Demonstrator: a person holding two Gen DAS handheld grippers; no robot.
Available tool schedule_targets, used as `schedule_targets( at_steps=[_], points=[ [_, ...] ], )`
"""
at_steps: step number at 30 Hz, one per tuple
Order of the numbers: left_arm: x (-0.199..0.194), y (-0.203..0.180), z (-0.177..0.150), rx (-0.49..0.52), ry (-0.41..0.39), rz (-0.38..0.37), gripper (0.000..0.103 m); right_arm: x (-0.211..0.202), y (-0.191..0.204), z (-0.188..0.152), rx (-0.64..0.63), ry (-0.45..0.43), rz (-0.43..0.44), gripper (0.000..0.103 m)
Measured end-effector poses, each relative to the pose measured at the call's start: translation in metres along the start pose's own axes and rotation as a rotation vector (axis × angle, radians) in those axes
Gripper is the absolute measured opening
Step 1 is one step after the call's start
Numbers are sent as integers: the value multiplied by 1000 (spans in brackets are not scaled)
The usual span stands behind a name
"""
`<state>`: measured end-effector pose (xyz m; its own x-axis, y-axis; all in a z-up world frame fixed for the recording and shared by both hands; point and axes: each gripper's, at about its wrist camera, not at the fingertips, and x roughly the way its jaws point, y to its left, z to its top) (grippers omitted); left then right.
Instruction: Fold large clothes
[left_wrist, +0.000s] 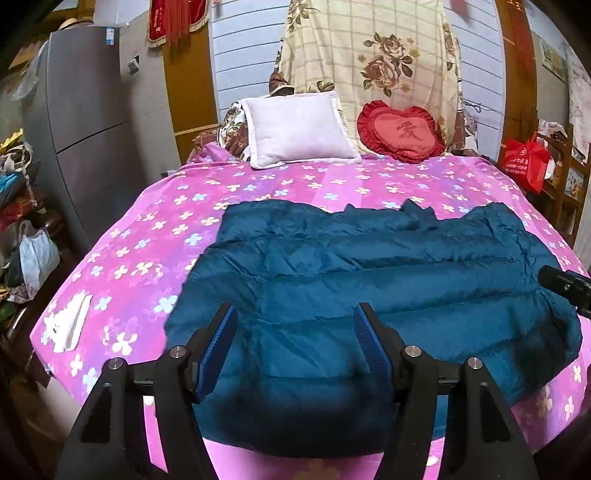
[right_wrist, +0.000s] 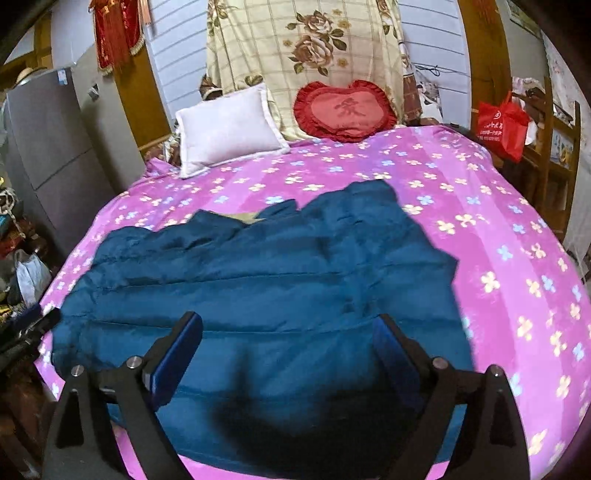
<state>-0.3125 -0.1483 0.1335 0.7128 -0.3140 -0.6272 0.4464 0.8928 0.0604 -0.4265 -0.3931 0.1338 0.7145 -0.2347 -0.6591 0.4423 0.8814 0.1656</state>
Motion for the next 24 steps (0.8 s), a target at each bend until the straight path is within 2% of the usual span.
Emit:
schedule_targets(
  at_steps=[6,15,24],
  points=[
    [-7,-15,-12,15,-31,23,47,-7,26,-12,-49,-39,-52,99],
    [0,-11,-16,-21,-16,41,47,-6,46,-23,-122,-62,-121,100],
    [10,-10,-17,-36,0,64,47,4,53,-25,-129,-46,-136,100]
  ],
)
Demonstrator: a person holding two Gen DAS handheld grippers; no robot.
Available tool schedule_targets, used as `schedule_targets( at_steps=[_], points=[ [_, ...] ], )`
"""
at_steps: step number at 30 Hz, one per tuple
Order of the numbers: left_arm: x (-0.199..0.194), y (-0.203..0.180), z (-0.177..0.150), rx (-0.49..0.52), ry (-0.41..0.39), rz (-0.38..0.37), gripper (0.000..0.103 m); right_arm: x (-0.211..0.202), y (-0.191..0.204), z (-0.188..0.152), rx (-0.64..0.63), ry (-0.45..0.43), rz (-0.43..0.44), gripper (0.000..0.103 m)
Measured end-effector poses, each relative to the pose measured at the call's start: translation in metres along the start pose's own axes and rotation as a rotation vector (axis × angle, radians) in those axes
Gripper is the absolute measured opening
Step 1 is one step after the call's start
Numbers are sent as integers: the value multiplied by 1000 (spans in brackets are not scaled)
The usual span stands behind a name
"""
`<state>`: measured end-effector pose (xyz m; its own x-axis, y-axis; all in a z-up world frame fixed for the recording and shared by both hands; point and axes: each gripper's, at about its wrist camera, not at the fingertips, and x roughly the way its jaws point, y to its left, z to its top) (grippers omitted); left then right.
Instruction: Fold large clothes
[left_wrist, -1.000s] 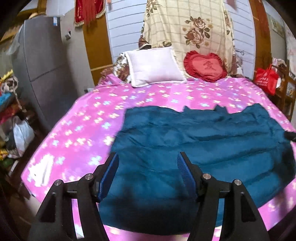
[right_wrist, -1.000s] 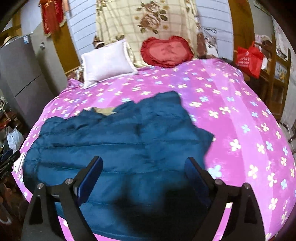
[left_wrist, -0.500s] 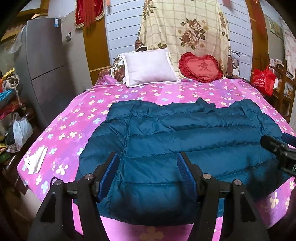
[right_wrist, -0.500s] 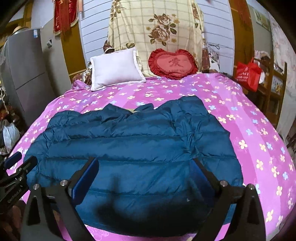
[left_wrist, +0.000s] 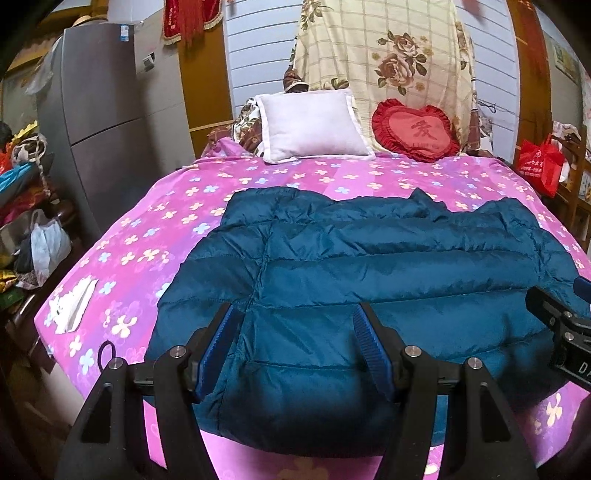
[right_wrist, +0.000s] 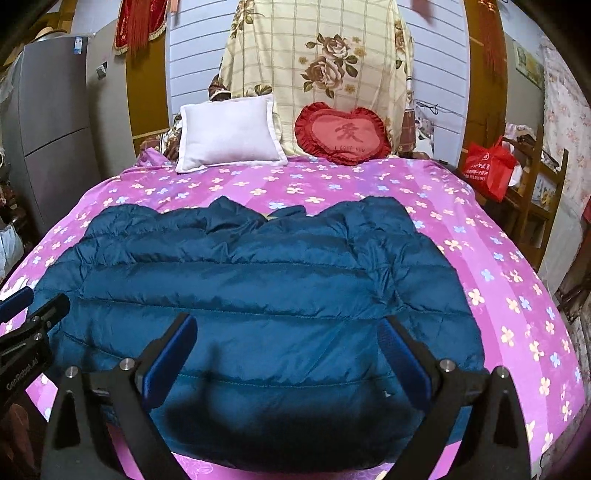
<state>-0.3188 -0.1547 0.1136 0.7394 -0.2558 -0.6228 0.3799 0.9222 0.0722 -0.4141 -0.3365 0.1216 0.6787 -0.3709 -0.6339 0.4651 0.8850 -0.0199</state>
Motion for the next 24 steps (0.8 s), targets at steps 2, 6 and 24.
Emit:
schedule_targets(
  at_steps=[2,6,24],
  points=[
    [2,1,0,-6,3,0,47,2,1,0,5,7,5,100],
    [4,2,0,-15,2,3,47,5,2,-1,7,9,9,100],
    [6,1,-1,-17,1,0,47,10,8,-3,2,18,17,100]
  ],
)
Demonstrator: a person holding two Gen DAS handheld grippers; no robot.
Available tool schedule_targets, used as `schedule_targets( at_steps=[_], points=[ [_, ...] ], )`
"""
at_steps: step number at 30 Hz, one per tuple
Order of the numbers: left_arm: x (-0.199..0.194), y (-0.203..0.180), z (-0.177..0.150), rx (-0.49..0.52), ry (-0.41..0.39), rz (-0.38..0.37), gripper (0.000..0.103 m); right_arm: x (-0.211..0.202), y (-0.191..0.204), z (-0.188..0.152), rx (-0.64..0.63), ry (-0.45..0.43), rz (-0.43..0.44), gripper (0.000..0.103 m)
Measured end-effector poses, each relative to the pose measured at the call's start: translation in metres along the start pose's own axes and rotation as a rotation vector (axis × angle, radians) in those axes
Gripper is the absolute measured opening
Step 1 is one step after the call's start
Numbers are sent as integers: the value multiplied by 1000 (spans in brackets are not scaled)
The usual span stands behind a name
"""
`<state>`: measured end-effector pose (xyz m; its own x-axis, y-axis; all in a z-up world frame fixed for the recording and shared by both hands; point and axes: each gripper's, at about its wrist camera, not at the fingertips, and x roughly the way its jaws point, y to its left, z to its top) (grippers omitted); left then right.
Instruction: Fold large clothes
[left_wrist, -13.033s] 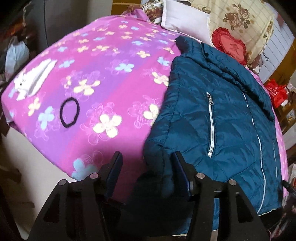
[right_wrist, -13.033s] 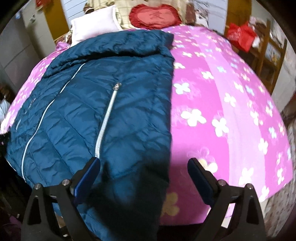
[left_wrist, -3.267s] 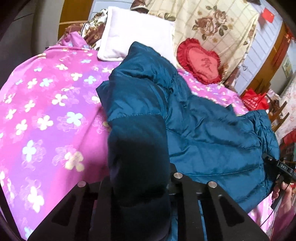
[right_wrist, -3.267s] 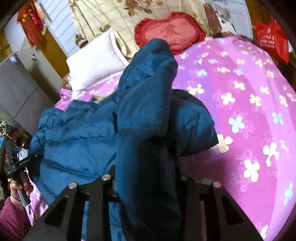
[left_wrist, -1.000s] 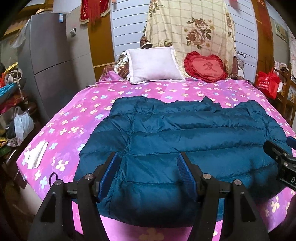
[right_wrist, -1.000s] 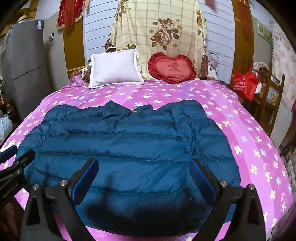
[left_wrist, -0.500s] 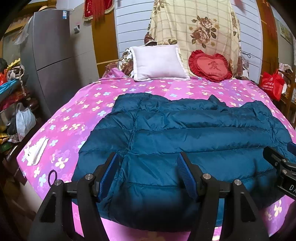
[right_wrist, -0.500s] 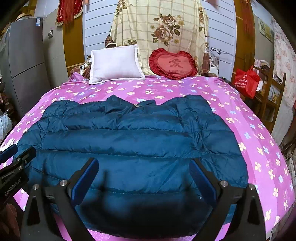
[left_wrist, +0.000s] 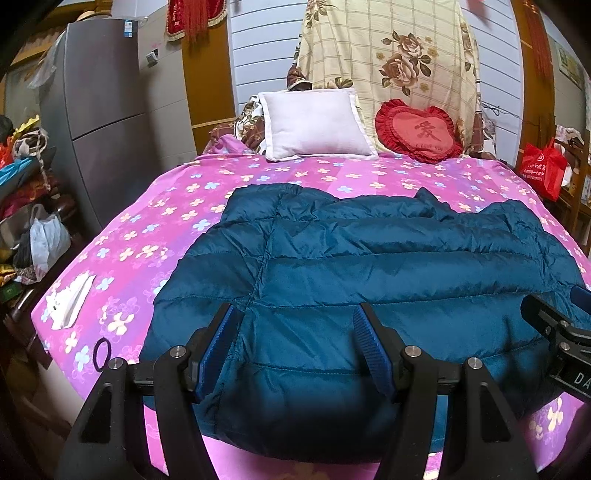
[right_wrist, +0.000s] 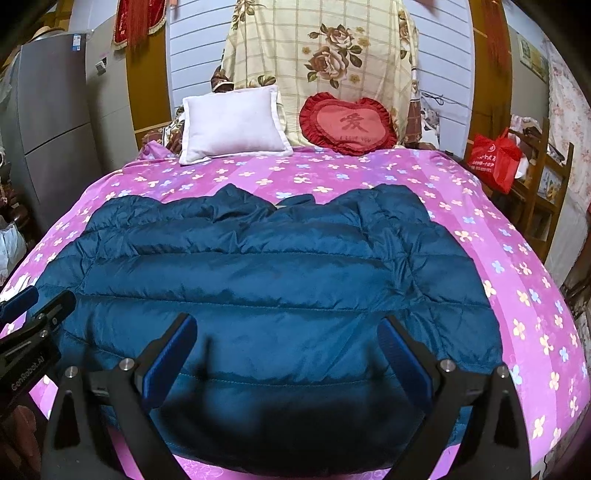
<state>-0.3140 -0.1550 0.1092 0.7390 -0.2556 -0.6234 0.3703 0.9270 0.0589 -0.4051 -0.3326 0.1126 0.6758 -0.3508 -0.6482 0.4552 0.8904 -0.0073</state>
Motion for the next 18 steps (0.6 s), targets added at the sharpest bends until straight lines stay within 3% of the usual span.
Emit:
schedule_targets(
  at_steps=[18],
  points=[
    [0,-2,-3,-6,-1,0,46,0,-2,-1,16,4,4,100]
  ],
)
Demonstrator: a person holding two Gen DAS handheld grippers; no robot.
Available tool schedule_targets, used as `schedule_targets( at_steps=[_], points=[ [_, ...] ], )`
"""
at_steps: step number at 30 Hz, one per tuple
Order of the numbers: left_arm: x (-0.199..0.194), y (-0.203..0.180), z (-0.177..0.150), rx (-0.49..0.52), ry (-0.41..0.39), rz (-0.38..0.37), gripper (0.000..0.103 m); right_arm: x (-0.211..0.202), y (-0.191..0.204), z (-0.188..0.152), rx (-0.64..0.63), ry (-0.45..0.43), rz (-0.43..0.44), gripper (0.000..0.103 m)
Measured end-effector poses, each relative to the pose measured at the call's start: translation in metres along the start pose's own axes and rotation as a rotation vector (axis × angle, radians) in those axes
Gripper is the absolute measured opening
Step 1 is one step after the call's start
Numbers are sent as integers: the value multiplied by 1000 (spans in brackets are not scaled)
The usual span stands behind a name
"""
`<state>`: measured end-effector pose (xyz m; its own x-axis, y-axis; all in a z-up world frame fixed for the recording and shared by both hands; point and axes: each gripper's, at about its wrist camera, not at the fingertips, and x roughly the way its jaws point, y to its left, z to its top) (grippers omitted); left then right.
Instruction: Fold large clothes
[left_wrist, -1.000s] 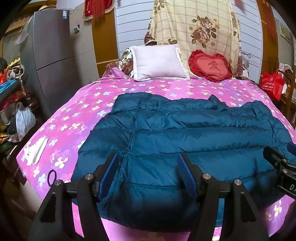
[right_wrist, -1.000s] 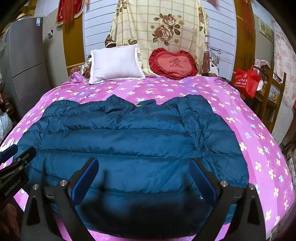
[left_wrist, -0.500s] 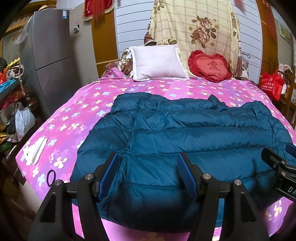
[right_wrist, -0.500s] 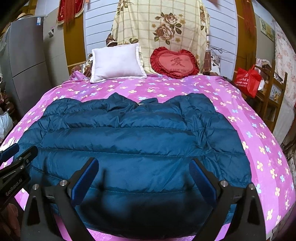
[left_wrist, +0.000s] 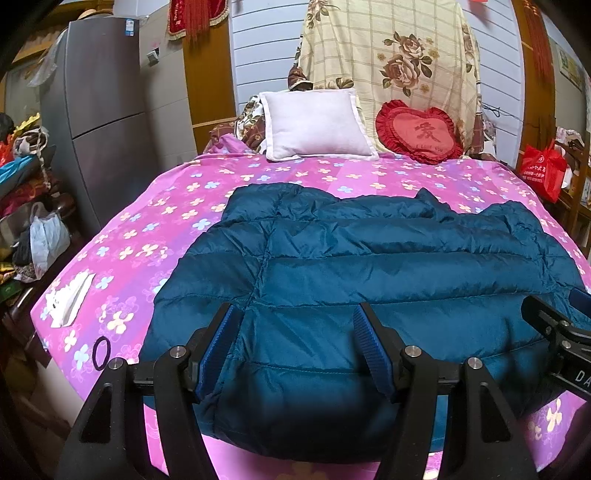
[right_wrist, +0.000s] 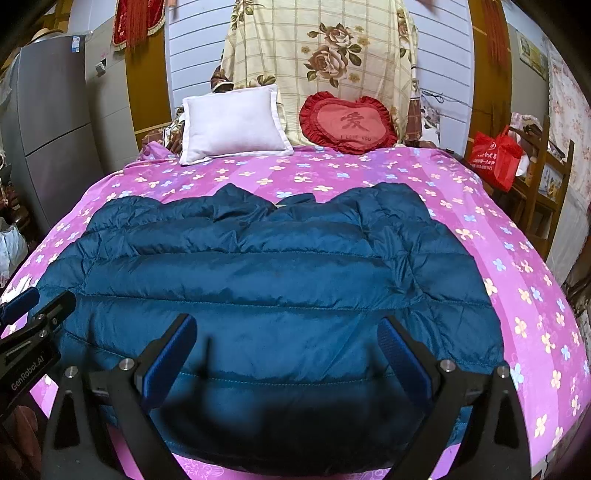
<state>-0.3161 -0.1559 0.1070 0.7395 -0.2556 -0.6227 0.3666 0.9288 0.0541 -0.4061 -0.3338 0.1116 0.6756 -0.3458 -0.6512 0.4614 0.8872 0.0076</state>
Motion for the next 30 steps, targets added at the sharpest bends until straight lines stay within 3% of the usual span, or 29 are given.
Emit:
schedule_targets(
  at_steps=[30],
  points=[
    [2,0,0,-6,4,-5,46,4,-1,-2,5,7,1,100]
  ],
)
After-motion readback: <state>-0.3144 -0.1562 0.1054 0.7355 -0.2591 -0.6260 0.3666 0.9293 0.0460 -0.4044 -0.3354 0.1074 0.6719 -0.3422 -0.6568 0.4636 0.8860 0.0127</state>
